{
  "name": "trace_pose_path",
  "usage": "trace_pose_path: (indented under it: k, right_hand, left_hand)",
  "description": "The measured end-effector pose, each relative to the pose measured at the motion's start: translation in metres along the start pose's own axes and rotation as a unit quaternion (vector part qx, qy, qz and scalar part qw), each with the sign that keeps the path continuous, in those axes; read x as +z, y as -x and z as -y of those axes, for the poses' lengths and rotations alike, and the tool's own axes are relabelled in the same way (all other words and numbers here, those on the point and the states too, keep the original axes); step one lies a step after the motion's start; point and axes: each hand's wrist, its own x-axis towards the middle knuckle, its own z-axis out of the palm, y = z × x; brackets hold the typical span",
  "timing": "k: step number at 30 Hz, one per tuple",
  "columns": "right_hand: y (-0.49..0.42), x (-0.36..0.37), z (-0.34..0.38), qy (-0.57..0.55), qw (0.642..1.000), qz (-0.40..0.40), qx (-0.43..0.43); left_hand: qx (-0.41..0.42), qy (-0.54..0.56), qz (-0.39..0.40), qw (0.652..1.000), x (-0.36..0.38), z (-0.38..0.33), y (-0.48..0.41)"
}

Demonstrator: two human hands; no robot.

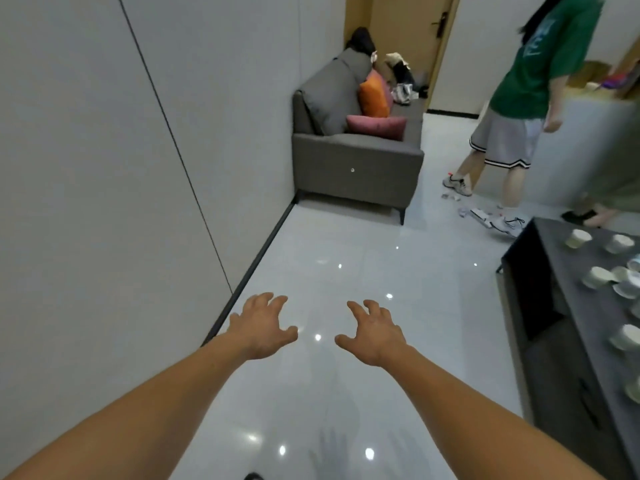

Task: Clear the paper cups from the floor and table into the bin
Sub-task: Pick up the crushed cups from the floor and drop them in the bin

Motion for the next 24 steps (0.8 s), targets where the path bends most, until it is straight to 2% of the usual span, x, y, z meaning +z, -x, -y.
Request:
trace_pose_path:
  k: [7, 14, 24]
  right_hand:
    - [-0.083, -0.044, -0.05, -0.012, 0.997, -0.018, 0.069]
    - [-0.168, -0.102, -0.086, -0.033, 0.987, -0.043, 0.152]
    - [-0.284, -0.163, -0.176, -0.077, 0.973, -0.055, 0.213]
  left_hand:
    - [0.072, -0.013, 0.028, 0.997, -0.016, -0.056, -0.141]
    - [0.154, -0.019, 0.041, 0.987, -0.064, -0.107, -0.274]
    - [0.211, -0.059, 0.073, 0.973, -0.093, -0.216, -0.428]
